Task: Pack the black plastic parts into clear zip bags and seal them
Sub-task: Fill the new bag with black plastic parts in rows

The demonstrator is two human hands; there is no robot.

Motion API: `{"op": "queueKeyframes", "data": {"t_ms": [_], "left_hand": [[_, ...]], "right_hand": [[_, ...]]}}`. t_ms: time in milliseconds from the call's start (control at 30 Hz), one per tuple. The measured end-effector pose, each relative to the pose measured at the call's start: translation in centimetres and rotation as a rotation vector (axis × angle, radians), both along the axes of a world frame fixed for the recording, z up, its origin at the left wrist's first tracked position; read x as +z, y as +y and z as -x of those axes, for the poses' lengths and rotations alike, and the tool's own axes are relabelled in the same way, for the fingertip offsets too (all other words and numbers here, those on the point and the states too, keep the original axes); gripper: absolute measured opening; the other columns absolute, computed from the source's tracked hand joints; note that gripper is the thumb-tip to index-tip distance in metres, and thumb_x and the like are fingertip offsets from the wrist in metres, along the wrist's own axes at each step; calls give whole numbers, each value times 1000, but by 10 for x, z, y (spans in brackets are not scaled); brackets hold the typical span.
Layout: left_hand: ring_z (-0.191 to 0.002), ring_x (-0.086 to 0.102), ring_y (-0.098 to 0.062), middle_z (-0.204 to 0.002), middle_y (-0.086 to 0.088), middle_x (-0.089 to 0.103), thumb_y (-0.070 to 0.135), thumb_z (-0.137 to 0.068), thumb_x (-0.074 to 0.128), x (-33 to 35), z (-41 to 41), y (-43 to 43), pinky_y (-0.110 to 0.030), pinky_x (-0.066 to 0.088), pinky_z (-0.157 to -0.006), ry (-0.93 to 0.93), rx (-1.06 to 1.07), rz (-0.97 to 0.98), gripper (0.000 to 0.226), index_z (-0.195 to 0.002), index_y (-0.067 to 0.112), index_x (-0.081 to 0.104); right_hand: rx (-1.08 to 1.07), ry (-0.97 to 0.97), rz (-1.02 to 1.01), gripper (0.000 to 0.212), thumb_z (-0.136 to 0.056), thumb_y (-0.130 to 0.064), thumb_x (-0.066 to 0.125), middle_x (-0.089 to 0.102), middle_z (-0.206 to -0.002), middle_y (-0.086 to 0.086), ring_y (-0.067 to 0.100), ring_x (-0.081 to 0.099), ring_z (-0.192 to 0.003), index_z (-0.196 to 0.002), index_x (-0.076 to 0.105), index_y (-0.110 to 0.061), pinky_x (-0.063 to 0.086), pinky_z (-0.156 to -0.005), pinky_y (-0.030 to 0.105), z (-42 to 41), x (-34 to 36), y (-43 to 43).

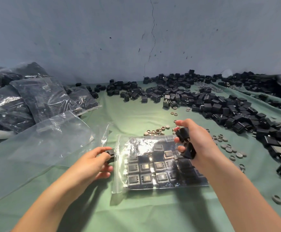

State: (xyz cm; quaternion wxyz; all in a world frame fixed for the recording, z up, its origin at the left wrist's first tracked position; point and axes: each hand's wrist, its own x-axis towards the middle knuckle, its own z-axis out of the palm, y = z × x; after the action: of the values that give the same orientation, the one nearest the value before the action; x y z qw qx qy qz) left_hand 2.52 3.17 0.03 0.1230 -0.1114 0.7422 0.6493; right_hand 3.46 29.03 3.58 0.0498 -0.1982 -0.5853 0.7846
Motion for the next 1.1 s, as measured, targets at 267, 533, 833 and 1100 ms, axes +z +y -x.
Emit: {"op": "queueKeyframes", "data": {"t_ms": [267,533,833,1100], "left_hand": [[-69,54,-21,-80,-13,60,16,-92,67,-9,-2,20,-30,45,-62,55,-58,69,19,-104,4,58],[-53,46,-11,-66,1,58,13,-96,61,-20,2,23,-19,38,-50,171,-105,97,15,-110,17,55],[-62,58,-5,-77,-3,72,20,-91,69,-27,1,29,-19,44,-60,349,-100,250,4,-93,17,68],[-55,65,-12,-73,-9,63,19,-101,48,-23,1,30,-29,52,-55,229,133,-19,27,-81,6,59]], "right_hand": [[-4,-21,-11,15,-97,-20,52,57,-96,8,13,53,-57,-102,65,-13,36,-36,21,1,-4,-3],[3,-11,18,15,-96,-18,52,57,-96,9,13,52,-54,-103,64,-12,35,-36,22,2,-3,-2],[4,-10,16,14,-96,-18,52,57,-97,9,13,51,-55,-102,64,-13,36,-36,22,2,-3,-2],[5,-11,31,13,-96,-18,52,57,-96,9,13,51,-55,-101,63,-13,35,-36,21,1,-3,-1]]}}
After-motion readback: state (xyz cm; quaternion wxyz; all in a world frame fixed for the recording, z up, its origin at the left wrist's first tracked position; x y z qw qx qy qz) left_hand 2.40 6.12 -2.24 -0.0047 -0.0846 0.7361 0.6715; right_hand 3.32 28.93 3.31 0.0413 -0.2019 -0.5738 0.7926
